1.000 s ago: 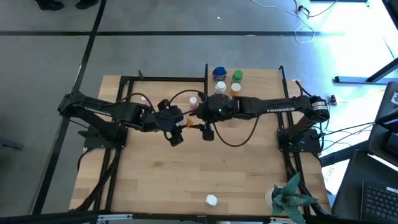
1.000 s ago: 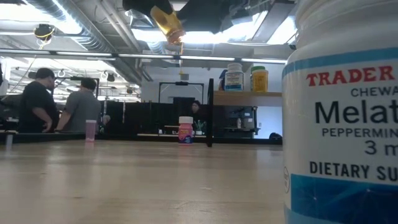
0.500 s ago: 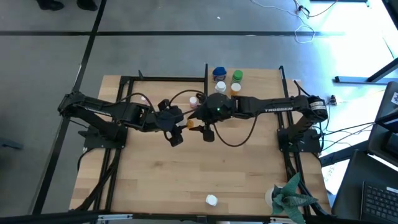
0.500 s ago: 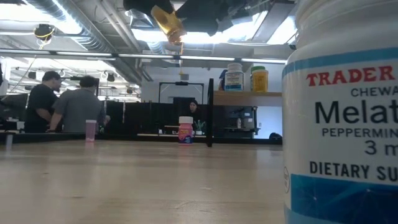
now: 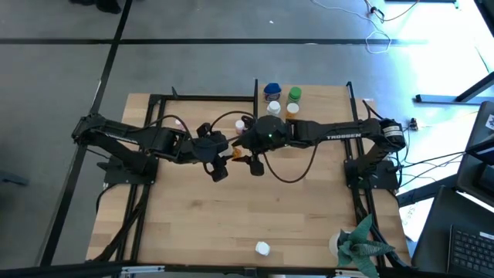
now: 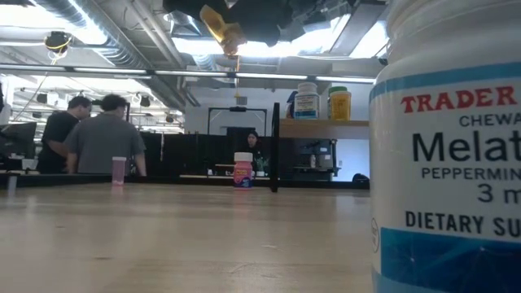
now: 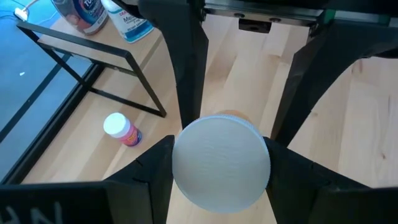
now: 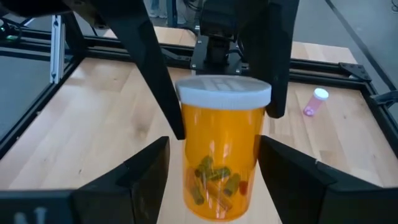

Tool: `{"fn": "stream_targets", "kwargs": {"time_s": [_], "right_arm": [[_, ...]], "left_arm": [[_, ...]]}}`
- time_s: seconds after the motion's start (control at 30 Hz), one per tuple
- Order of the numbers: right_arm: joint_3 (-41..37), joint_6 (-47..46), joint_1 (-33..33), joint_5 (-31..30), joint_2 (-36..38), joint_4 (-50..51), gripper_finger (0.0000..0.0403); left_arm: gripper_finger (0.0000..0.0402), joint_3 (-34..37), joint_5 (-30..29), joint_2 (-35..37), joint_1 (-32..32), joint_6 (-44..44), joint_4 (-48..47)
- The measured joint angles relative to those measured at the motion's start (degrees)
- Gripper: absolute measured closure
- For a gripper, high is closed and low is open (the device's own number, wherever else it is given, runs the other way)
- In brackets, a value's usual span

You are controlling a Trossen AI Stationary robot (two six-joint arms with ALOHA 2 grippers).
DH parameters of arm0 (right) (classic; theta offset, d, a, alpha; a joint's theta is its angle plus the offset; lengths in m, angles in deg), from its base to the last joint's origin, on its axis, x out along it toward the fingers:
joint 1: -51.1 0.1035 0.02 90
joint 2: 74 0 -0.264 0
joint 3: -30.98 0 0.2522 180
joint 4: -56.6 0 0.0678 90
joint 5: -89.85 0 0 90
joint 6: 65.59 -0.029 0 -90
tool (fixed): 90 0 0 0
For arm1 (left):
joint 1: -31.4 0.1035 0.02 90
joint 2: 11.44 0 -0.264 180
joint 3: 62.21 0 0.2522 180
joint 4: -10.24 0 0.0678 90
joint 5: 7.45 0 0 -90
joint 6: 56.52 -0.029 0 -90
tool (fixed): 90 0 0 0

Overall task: Pick and place medicine bottles onto shelf by color
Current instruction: Put the orange medicine bottle on the shelf

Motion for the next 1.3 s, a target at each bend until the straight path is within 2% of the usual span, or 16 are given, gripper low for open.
{"fn": "stream_targets", "kwargs": {"time_s": [0.37,0.73,0.9,1.3], "right_arm": [[0.00,0.61,0.02,-0.91,0.00,0.02,0.0164],[0.00,1.38,0.02,-1.25,0.00,0.12,0.0237],[0.00,1.40,0.02,-1.46,0.00,0.22,0.0238],[0.02,1.91,0.04,-0.77,0.00,0.24,0.0237]], "left_arm": [[0.0211,0.00,-0.02,0.00,0.00,-0.01,0.03],[0.0211,0.00,0.91,0.00,0.06,-1.01,0.21],[0.0206,0.00,1.82,0.00,0.07,-1.92,0.21],[0.0164,0.00,2.94,0.00,0.02,-6.45,0.34]]}}
